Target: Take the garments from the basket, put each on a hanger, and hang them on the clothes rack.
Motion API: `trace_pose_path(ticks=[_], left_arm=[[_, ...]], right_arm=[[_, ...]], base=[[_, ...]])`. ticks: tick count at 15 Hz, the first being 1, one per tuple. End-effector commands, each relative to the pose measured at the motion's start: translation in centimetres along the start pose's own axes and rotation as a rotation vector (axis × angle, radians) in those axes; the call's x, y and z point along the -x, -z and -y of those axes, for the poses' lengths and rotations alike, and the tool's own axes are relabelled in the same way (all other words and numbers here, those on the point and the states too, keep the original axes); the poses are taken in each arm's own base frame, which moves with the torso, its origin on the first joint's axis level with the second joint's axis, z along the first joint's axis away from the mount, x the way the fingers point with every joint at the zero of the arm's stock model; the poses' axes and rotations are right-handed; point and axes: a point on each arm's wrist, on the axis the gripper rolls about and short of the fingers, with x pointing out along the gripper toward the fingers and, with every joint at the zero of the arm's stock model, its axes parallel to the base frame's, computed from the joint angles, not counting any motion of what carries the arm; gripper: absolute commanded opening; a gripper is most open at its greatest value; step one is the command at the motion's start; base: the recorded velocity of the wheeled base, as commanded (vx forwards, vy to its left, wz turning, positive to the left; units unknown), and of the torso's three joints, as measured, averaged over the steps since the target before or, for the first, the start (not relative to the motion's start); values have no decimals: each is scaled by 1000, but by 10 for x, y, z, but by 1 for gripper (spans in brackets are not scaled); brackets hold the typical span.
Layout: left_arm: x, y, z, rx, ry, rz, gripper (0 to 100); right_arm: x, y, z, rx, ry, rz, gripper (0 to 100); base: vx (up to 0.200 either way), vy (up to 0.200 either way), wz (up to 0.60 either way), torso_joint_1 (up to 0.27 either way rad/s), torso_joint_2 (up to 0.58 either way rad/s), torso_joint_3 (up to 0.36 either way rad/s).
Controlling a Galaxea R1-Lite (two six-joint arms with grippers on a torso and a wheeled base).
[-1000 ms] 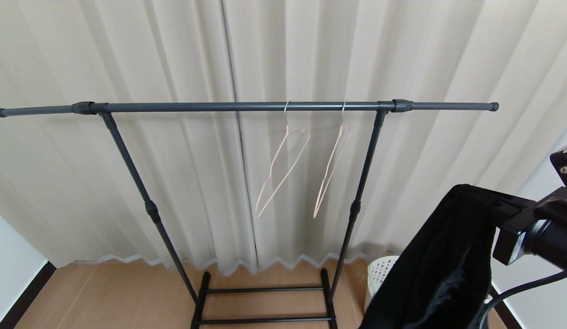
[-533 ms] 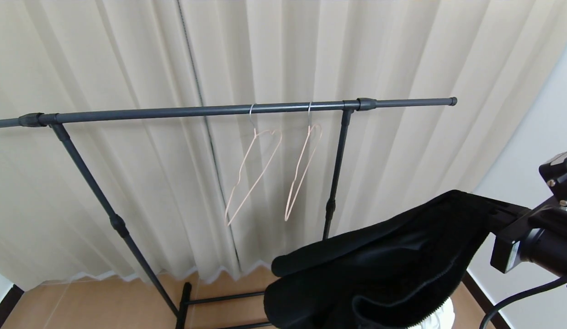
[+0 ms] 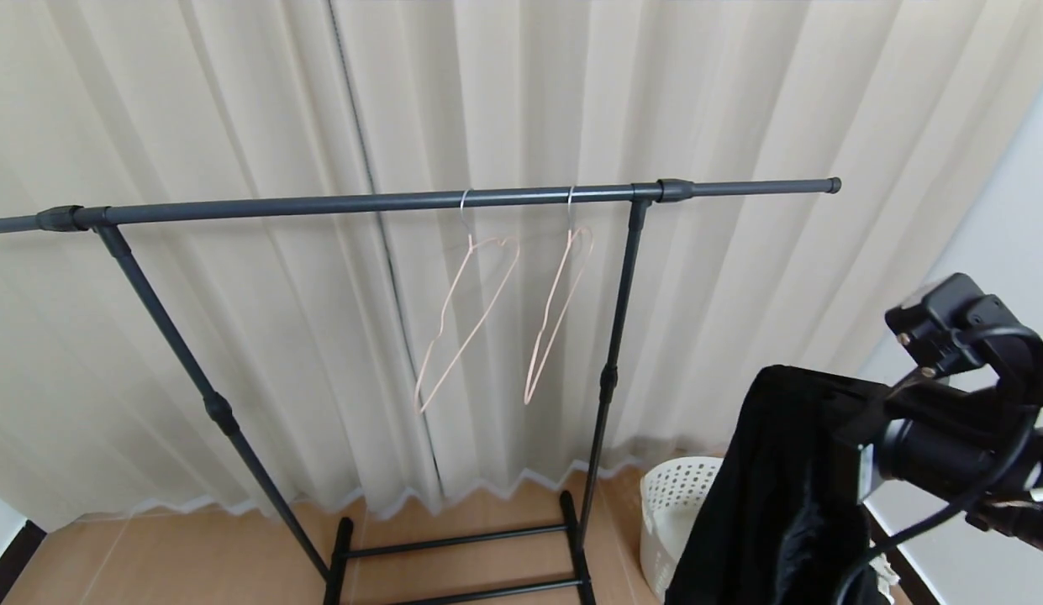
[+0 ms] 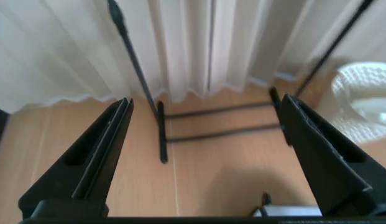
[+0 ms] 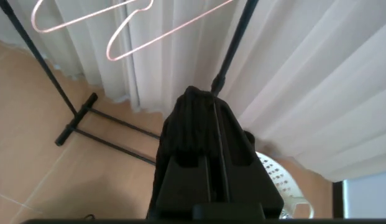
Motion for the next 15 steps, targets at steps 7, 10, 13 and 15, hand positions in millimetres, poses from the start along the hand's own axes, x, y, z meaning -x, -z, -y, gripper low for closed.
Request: trace_pose_path(ticks=[7,10,13,15], left_arm=[[-140,-113,96,188,489,-517,100],[-162,-108,142,161,563,-566,100],[-180,-94,180,126,555,-566,100],[-188,-84,200,104,578,-563,100]], right_arm=[[-68,-43,-18,-279,65,-111,0],[-85,-57,-38,-268,29,-86,0],[-92,-66,-53,-261,28,-60,0],[-94,-69,-58,-259,16,-54,0]], base=[[0,0,0,0,0,0],[0,0,0,0,0,0],[0,0,0,0,0,0],[0,0,0,0,0,0]])
